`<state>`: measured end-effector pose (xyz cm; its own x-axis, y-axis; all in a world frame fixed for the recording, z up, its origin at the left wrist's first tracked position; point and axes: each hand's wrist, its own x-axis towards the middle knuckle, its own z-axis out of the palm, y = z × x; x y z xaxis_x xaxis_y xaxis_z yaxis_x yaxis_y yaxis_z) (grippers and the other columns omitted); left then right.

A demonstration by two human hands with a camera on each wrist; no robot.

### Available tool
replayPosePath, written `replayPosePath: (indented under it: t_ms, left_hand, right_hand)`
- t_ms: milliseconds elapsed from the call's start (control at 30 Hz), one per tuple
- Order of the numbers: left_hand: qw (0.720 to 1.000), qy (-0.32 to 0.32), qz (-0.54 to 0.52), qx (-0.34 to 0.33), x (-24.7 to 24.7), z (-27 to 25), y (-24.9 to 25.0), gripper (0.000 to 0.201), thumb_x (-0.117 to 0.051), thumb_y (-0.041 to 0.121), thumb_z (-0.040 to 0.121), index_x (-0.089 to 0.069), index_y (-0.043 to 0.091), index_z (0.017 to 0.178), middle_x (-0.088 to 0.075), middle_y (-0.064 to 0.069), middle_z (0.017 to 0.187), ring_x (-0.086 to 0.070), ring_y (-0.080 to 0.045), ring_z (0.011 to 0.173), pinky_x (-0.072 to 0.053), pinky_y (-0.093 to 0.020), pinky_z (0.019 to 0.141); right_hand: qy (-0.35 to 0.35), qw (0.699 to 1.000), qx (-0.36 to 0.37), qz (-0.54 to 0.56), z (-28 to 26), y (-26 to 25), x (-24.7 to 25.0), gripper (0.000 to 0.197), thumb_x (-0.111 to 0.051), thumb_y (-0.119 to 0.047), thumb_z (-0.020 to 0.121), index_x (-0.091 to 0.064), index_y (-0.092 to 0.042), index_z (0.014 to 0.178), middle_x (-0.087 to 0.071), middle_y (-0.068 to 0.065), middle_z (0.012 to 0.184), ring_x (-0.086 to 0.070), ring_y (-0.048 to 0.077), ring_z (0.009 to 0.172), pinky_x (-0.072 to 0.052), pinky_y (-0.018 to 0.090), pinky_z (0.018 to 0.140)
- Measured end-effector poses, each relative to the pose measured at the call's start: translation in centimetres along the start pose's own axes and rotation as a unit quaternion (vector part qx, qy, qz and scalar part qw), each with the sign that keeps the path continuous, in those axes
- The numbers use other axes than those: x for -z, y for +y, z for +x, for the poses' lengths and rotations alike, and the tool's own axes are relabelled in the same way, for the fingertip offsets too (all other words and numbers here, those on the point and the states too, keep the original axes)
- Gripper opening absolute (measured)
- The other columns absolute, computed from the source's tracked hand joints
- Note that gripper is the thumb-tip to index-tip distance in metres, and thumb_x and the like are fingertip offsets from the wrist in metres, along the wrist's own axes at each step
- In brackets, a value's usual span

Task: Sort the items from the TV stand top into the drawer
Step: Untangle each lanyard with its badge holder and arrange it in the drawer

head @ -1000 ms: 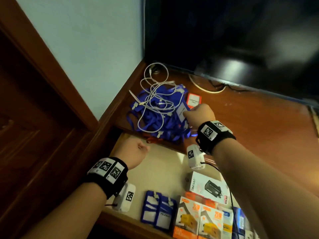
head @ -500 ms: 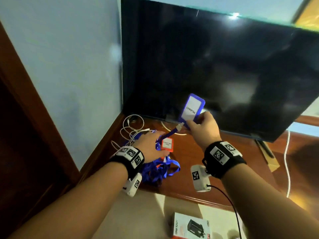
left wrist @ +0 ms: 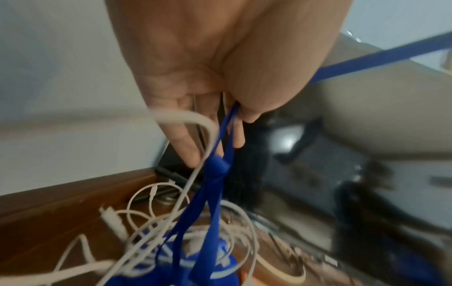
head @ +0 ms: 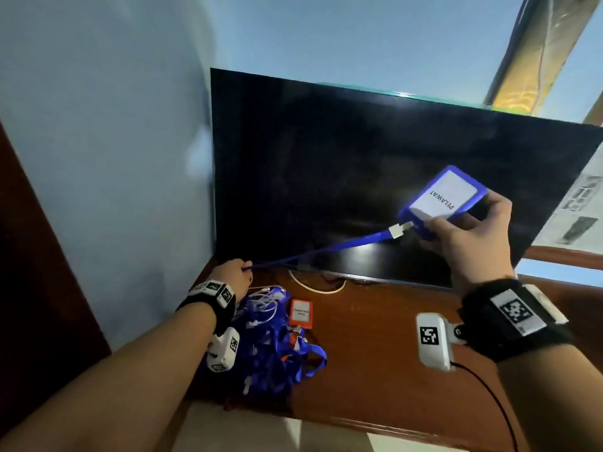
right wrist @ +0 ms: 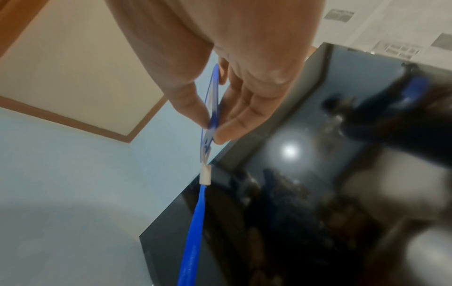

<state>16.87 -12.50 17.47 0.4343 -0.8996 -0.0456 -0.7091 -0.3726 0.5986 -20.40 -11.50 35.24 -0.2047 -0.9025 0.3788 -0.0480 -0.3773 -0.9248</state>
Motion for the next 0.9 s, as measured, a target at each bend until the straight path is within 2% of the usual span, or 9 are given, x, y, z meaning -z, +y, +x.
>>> replayPosePath:
  t_ms: [167,267,333,400,533,633,767,833,900]
  left_hand:
    - [0.972,0.036,-0.231,-0.008,3.8,3.2,3.0,0.018,-0.049,0.022,0.104,-0.066,0.019,0.097,-0.077,-0.015,0.103,-0.072,-0.033,0.083,-0.058,-0.05,0.084]
    - [0.973,0.075,-0.212,-0.061,6.4,4.1,5.2,0.026,-0.048,0.034,0.103,-0.066,0.024,0.087,-0.077,0.0,0.078,-0.07,-0.026,0.075,-0.059,-0.048,0.079]
    - [0.977,0.093,-0.165,-0.096,8.2,3.4,6.7,0.02,-0.053,0.027,0.1,-0.068,0.022,0.087,-0.077,0.001,0.086,-0.072,-0.025,0.085,-0.059,-0.043,0.087]
    - [0.99,0.074,-0.051,-0.112,9.3,2.6,7.3,0.013,-0.058,0.017,0.093,-0.069,0.022,0.097,-0.075,-0.002,0.106,-0.07,-0.028,0.101,-0.055,-0.041,0.096]
    - [0.973,-0.072,0.194,-0.098,9.5,-1.4,8.4,0.074,-0.062,0.015,0.083,-0.042,0.036,0.151,-0.06,-0.007,0.139,-0.063,-0.029,0.115,-0.056,-0.036,0.09]
    - [0.971,-0.2,0.015,-0.131,8.1,-5.3,9.6,0.098,-0.067,0.009,0.075,-0.028,0.049,0.156,-0.054,-0.007,0.145,-0.07,-0.019,0.087,-0.057,-0.029,0.064]
    - [0.893,-0.293,-0.218,-0.263,5.2,-9.9,11.8,0.091,-0.075,0.007,0.081,-0.034,0.047,0.153,-0.048,0.009,0.155,-0.053,-0.005,0.132,-0.048,-0.022,0.102]
    - [0.87,-0.296,-0.275,-0.281,4.2,-11.5,13.0,0.068,-0.073,0.018,0.093,-0.042,0.04,0.149,-0.053,0.015,0.149,-0.052,0.003,0.133,-0.045,-0.021,0.107]
    - [0.884,-0.241,-0.293,-0.273,3.8,-12.6,13.8,0.043,-0.068,0.033,0.098,-0.058,0.032,0.139,-0.064,0.011,0.139,-0.059,0.004,0.124,-0.046,-0.026,0.109]
  right_hand:
    - [0.024,0.999,-0.022,0.005,0.0,0.6,2.1,0.05,-0.077,-0.02,0.081,-0.045,-0.028,0.12,-0.071,0.014,0.113,-0.076,0.037,0.094,-0.064,0.054,0.071]
    - [0.035,0.999,-0.027,-0.014,-0.8,1.1,2.0,0.026,-0.069,-0.025,0.097,-0.052,-0.017,0.115,-0.072,0.005,0.095,-0.076,0.02,0.08,-0.064,0.043,0.064]
    - [0.037,0.998,-0.028,-0.031,-1.0,1.9,1.8,0.02,-0.07,-0.027,0.096,-0.057,-0.013,0.103,-0.072,0.007,0.088,-0.073,0.018,0.074,-0.063,0.04,0.062]
    - [0.026,0.997,-0.037,-0.061,-1.0,2.7,1.7,0.017,-0.074,-0.023,0.091,-0.06,-0.013,0.091,-0.073,0.012,0.085,-0.07,0.028,0.075,-0.06,0.045,0.066]
    - [-0.021,0.996,-0.09,0.002,-1.3,2.6,0.9,0.031,-0.074,0.001,0.087,-0.058,-0.003,0.113,-0.074,0.017,0.098,-0.076,0.033,0.086,-0.063,0.041,0.064]
    - [-0.06,0.991,-0.104,0.056,-1.9,1.7,0.0,0.041,-0.073,0.007,0.085,-0.059,-0.008,0.121,-0.076,0.015,0.106,-0.077,0.031,0.093,-0.064,0.048,0.073]
    - [-0.106,0.978,-0.123,0.13,-3.0,0.2,-1.3,0.012,-0.067,-0.001,0.095,-0.066,-0.002,0.107,-0.077,0.017,0.101,-0.077,0.028,0.093,-0.065,0.04,0.07]
    - [-0.118,0.976,-0.111,0.146,-3.3,-0.4,-1.9,0.01,-0.065,-0.009,0.098,-0.067,-0.002,0.106,-0.078,0.017,0.099,-0.077,0.026,0.09,-0.065,0.038,0.068]
    - [-0.119,0.983,-0.076,0.115,-3.3,-0.6,-2.1,0.013,-0.066,-0.013,0.099,-0.068,-0.004,0.108,-0.079,0.014,0.098,-0.077,0.023,0.087,-0.062,0.034,0.065]
